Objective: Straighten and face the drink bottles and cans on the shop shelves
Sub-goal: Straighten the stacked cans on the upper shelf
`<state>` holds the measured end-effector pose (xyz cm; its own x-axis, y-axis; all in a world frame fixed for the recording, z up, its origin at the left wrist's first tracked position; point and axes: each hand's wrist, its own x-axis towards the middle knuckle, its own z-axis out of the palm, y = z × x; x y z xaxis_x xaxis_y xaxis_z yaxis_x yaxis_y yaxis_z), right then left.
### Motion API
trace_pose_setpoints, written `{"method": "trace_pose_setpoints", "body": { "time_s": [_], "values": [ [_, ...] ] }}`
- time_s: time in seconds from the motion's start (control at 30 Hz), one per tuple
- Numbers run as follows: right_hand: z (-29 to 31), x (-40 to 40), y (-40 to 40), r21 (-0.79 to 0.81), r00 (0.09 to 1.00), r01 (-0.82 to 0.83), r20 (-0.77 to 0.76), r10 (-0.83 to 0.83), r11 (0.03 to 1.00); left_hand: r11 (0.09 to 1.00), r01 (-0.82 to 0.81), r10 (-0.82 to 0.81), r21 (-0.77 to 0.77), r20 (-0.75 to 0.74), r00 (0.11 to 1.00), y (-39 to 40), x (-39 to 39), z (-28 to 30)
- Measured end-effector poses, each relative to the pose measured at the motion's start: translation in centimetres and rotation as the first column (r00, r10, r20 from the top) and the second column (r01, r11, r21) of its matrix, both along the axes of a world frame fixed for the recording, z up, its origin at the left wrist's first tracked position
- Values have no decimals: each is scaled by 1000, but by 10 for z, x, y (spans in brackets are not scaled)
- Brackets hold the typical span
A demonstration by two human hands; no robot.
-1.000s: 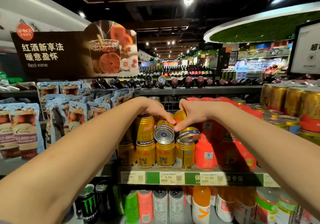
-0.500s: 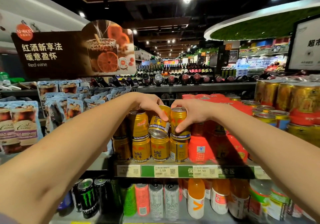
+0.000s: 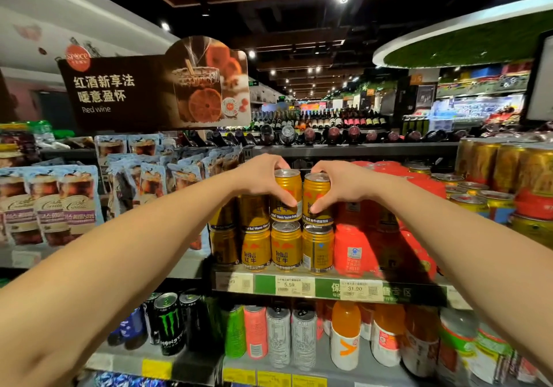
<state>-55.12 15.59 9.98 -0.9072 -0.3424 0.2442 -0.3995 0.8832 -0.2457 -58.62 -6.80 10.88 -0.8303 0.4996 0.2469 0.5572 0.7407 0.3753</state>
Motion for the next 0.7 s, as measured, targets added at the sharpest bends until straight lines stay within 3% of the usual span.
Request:
{"method": "trace_pose_setpoints", "body": {
  "time_s": [0.4,0.7],
  "values": [
    [-7,1,-3,86,1000,7,16,-8,996,990,-52,49,-133,-24,999,8,-6,-17],
    [-11,5,-7,317,994,72,-98,-43,946,986,-65,59,-157,-45,997,8,-3,-18]
  ]
}}
